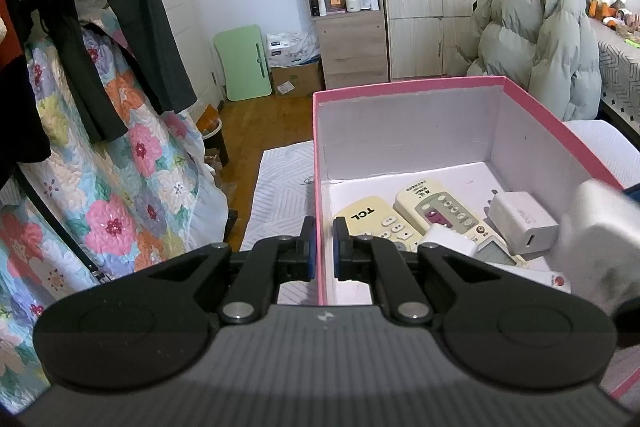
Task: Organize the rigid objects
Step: 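Lower the white charger into the box and open the right gripper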
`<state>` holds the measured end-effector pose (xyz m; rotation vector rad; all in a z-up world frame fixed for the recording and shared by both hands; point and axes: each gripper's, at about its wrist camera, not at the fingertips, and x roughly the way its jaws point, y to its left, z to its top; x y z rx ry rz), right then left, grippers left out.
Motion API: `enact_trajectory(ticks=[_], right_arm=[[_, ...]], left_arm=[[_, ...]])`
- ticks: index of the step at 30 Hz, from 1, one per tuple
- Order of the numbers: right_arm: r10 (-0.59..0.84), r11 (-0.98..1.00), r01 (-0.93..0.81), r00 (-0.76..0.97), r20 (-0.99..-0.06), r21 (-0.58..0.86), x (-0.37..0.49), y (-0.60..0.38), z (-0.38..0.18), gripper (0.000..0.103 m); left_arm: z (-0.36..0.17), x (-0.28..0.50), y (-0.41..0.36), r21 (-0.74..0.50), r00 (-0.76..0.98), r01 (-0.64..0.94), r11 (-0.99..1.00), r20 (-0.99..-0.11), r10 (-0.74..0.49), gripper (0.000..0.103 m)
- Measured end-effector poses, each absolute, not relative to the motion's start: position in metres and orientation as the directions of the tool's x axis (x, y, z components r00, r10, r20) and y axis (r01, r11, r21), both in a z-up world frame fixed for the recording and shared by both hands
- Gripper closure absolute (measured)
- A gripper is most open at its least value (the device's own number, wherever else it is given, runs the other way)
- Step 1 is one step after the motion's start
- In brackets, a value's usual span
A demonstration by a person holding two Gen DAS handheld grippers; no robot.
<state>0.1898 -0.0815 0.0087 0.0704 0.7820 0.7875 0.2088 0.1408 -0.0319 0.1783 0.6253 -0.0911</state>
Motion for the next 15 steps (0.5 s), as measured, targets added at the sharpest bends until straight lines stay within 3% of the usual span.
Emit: enact_trajectory(ticks=[4,8,15], right_arm=[[0.611,0.753,-0.576,0.437,-0.660,0.317,0.194,-0.066,-0.004,0.028],[0.500,0.807,-0.558,0.470,-0.727,0.194,0.195,-0.052,-0.013,0.027],[0.433,0.806,-0.584,0.468,-0.770,0.097,0.191,-0.049,-0.015,0.029]], left_arm=[[-0.032,0.208,0.142,0.132,0.808,0.139,0.981,-0.588,-0.036,0.098],[-0.032,0.209,0.142,0.122,0.808,0.142,0.982,-0.588,-0.044,0.098],[-0.032,0.209,0.143,0.110,0.808,0.142,0.984,-0.588,-0.050,0.098]])
